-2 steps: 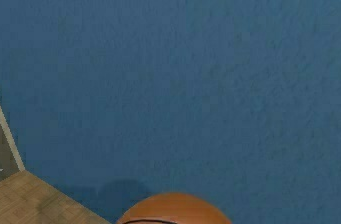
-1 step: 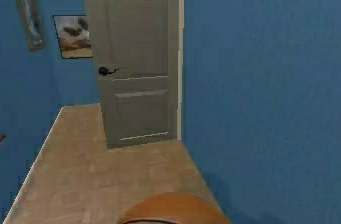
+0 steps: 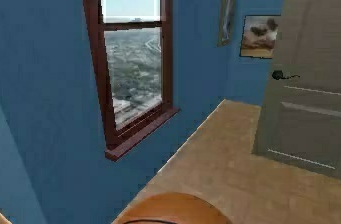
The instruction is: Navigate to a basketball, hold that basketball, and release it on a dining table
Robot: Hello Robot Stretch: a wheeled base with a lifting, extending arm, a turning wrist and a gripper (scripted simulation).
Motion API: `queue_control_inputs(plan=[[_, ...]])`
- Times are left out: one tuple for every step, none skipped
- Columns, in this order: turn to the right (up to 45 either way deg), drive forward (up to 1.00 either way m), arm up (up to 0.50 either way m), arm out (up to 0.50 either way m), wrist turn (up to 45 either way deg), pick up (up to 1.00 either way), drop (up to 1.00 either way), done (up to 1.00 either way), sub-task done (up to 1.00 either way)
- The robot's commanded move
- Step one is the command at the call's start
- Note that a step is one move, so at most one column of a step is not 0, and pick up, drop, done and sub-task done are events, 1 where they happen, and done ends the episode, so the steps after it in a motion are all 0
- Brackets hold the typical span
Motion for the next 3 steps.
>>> queue_control_inputs(plan=[[-45.0, 0.0, 0.0, 0.0, 0.0, 0.0, 0.0, 0.0, 0.0], [-21.0, 0.0, 0.0, 0.0, 0.0, 0.0, 0.0, 0.0, 0.0], [0.0, 1.0, 0.0, 0.0, 0.0, 0.0, 0.0, 0.0, 0.0]])
